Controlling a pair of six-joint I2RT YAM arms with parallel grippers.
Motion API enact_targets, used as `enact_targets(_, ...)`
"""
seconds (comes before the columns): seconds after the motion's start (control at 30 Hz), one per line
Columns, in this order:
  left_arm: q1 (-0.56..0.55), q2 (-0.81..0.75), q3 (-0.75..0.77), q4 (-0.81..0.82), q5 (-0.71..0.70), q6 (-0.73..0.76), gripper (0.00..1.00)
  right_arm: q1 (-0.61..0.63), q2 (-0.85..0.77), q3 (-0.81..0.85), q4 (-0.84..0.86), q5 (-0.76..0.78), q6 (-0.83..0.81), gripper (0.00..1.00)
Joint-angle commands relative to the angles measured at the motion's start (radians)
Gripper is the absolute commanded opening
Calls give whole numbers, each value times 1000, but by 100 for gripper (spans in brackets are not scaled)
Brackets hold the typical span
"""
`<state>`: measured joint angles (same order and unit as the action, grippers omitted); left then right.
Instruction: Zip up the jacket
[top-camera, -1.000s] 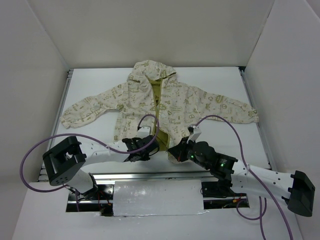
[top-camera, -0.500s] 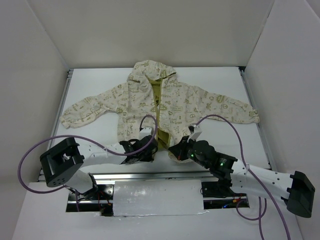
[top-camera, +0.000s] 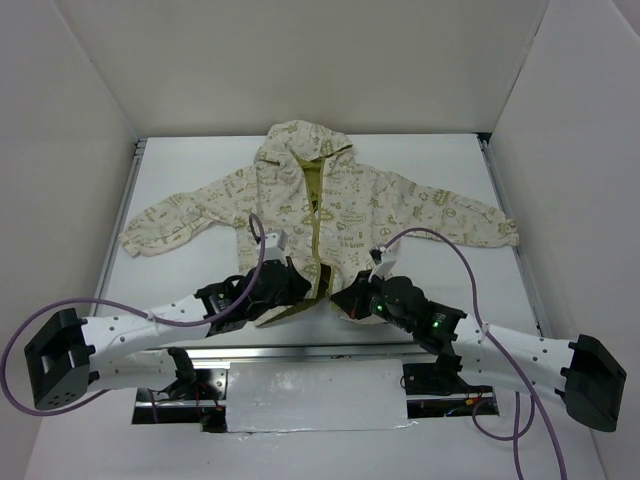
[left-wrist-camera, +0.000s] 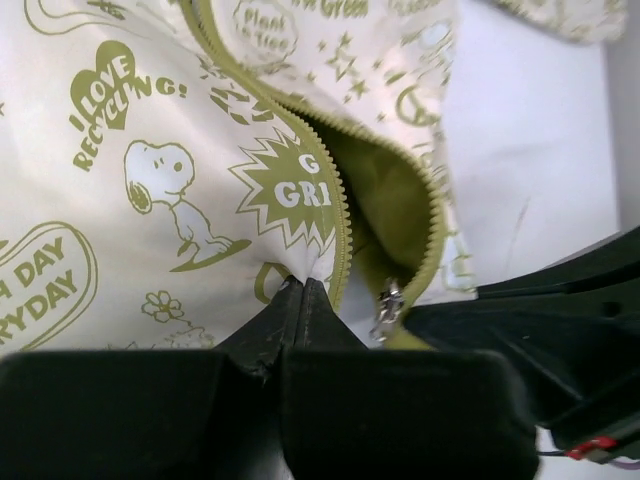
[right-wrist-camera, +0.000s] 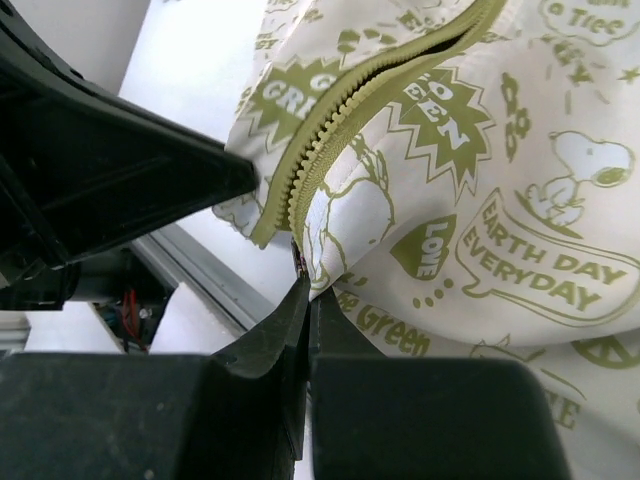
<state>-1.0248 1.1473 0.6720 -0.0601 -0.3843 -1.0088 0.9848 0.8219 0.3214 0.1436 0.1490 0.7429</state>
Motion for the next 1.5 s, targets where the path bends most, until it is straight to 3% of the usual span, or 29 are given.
enact_targets(0.0,-6,-49,-54,129,-53,-25,0,-6,8,2,154,-61,3,0)
enact_targets(0.33,-4,-211,-313,528,-68,-93,0,-8,39,-59,355,-143,47,0)
enact_targets(0.8,-4,-225,-494,992,-99,-51,0,-60,85,-139,571,-267,65,0)
enact_targets(1.03,-4,-192,-515,1101,-88,-30,0,-84,106,-142,616,-319,67,0)
enact_targets(1.47,-6,-167,-512,1102,-68,-25,0,-89,131,-133,675,-401,13,0)
